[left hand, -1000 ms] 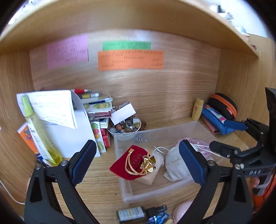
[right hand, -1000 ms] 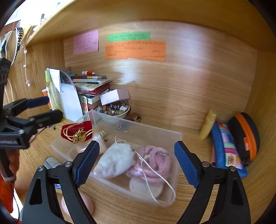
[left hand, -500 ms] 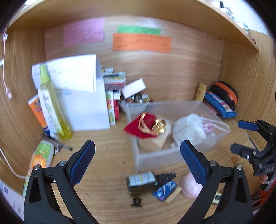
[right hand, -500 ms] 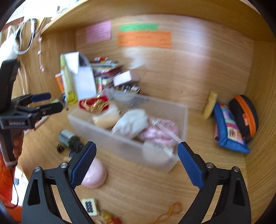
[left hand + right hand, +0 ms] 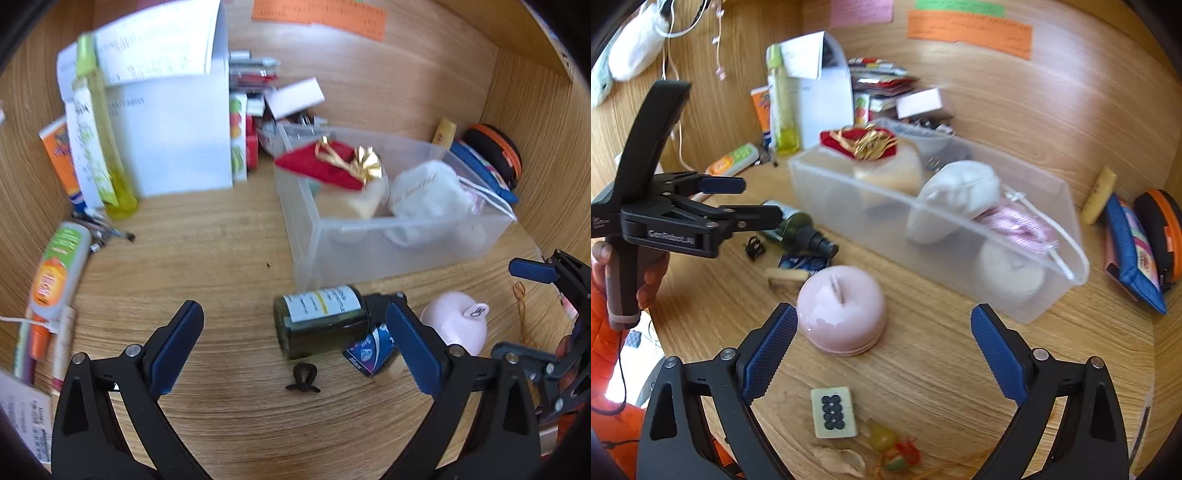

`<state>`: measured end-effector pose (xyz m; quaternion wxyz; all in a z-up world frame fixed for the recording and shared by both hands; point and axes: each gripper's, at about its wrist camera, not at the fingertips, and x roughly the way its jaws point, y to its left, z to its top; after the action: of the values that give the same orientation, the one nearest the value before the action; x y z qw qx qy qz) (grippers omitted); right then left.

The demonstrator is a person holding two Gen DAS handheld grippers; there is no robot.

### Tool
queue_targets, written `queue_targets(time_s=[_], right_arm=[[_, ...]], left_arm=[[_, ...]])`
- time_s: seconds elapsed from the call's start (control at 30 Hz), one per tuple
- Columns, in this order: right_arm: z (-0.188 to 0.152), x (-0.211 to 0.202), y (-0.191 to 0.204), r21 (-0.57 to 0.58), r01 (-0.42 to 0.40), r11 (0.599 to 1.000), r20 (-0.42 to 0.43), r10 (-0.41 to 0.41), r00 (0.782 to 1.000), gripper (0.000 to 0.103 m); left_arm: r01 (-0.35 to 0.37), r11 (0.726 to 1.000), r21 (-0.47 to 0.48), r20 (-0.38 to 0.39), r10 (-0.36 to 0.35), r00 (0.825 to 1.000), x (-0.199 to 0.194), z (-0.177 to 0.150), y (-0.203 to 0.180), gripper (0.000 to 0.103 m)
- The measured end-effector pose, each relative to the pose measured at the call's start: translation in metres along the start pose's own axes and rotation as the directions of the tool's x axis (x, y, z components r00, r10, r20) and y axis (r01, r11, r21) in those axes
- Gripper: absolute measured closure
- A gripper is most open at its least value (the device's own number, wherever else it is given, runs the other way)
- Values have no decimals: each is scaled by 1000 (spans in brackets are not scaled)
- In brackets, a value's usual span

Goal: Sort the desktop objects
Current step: 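Move the right gripper to the pink round lamp and close on it, then grasp the green glass bottle with the left gripper while the right lifts the pink lamp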

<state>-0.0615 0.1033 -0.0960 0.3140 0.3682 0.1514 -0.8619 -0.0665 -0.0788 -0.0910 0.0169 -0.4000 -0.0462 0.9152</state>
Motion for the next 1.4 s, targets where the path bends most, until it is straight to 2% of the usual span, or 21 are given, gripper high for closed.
queue_targets(time_s=[0.37,0.5,0.63,0.73,0.8,0.83,1.0,1.4], right_arm=[[2,31,15,-58,-38,998,-89,33,996,9],[5,36,18,-88,-33,996,-88,25,996,11],[8,43,18,-103,-42,994,-104,32,994,29],[8,48,18,-105,-52,993,-125,39,991,35],[7,50,18,-100,-66,993,-130,53,990,40],[6,49,18,-99,-72,992,-132,59,990,43],[4,48,16,-98,-65,993,-124,53,991,43],[6,19,0,-44,-33,998,-55,31,998,43]], left_arm=[[51,999,-19,-86,-52,995,30,0,2,3],[64,998,-23,-84,-66,994,34,0,3,3],[75,997,-34,-69,-77,995,33,1,6,3],[87,995,-45,-60,-90,994,32,2,8,13],[110,992,-58,-81,-115,990,36,2,10,24],[113,992,-59,-81,-118,990,35,3,11,25],[133,990,-47,-75,-136,988,34,1,10,36],[134,990,-51,-12,-134,991,21,-2,11,39]])
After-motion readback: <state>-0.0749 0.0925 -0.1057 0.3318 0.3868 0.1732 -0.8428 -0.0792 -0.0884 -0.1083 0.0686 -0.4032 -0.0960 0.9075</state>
